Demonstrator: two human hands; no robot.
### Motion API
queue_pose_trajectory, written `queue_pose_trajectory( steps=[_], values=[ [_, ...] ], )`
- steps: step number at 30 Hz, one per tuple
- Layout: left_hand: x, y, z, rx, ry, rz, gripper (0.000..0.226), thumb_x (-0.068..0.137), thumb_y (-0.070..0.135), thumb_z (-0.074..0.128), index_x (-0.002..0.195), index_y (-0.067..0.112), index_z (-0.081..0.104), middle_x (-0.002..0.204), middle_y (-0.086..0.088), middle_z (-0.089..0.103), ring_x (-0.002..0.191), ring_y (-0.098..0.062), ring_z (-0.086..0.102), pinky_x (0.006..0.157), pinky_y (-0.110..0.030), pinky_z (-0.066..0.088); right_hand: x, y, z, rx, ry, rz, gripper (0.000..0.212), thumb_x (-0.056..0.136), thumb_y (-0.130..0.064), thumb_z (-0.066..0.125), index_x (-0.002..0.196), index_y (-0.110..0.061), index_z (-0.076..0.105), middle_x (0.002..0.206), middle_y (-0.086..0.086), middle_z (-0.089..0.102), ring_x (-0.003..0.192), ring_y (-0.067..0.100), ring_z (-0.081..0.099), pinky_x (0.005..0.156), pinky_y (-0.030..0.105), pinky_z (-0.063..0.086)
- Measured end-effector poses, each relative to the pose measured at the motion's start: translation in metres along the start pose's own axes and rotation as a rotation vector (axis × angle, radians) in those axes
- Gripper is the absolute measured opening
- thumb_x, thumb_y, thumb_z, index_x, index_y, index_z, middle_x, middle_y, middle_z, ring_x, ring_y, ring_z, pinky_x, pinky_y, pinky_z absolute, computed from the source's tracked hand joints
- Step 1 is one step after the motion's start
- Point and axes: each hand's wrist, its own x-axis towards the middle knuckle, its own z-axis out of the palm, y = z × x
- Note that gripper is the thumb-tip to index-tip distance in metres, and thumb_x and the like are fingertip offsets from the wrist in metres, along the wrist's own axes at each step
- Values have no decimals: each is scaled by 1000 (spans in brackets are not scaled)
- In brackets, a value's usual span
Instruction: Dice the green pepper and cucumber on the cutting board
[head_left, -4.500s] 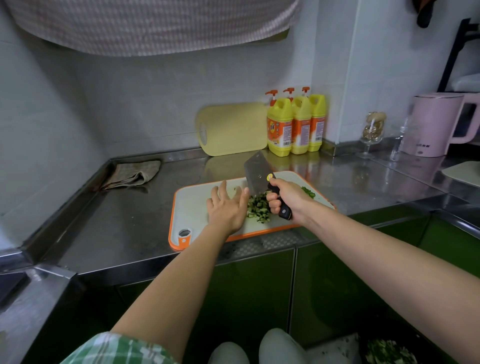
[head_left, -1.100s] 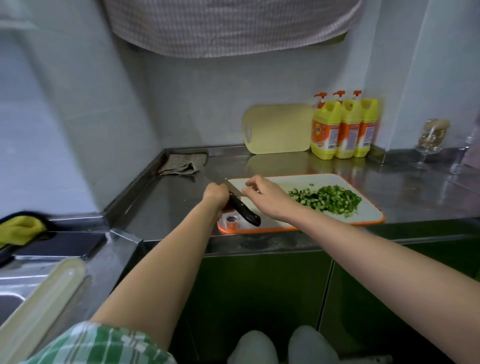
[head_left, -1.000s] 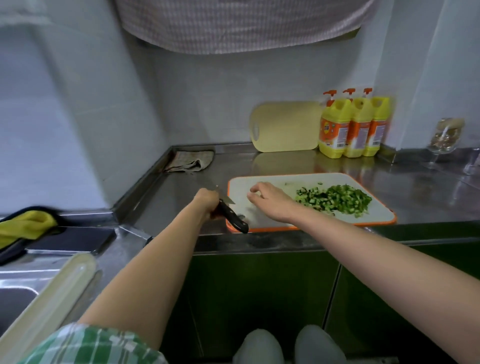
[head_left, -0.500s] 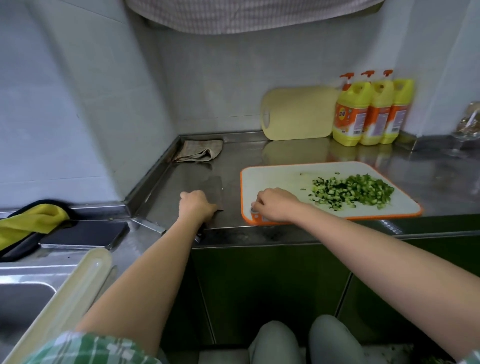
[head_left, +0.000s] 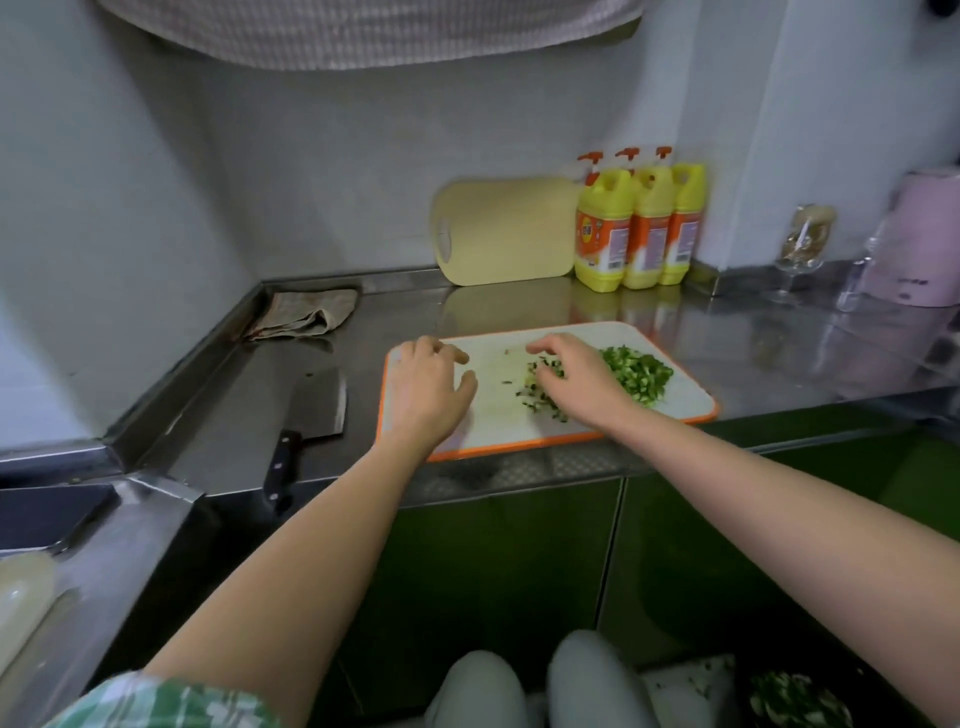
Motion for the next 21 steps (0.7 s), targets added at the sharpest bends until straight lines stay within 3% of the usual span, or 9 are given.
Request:
queue_pose_trajectory(
  steps=[4, 8, 11, 17, 21],
  values=[
    [16, 58, 38, -121, -87, 248, 37, 82, 40, 65, 112, 18, 68, 115, -7, 61, 114, -29, 48, 94, -38, 38, 1, 58, -26, -74, 81, 94, 30, 97, -8, 46, 124, -10, 60, 131, 8, 57, 127, 25, 47, 105, 35, 34],
    [29, 93, 65, -118, -172, 355, 49, 76, 51, 66, 116, 23, 64, 122, -4, 57, 118, -26, 45, 93, -38, 38, 4, 93, -37, -154, 116, 160, 32, 100, -14, 42, 126, -11, 60, 137, 9, 54, 129, 28, 44, 106, 37, 31],
    [35, 103, 80, -62, -162, 344, 40, 76, 47, 68, 111, 28, 64, 119, -3, 55, 116, -25, 44, 92, -37, 36, 5, 104, -27, -167, 145, 174, 32, 101, -21, 41, 127, -14, 59, 140, 7, 51, 131, 27, 41, 107, 39, 28],
    [45, 86, 86, -50, -57, 289, 21, 71, 34, 69, 86, 20, 66, 97, -5, 57, 100, -29, 49, 79, -36, 35, 2, 114, -12, -188, 213, 179, 35, 102, -33, 40, 132, -22, 53, 150, 1, 42, 140, 20, 31, 113, 40, 16],
    [44, 81, 87, -133, -54, 221, 27, 71, 36, 65, 92, 19, 65, 102, -6, 56, 102, -28, 47, 81, -36, 35, 1, 112, -13, -162, 184, 176, 37, 101, -33, 40, 136, -26, 50, 153, 0, 36, 142, 19, 26, 114, 42, 12]
  ],
)
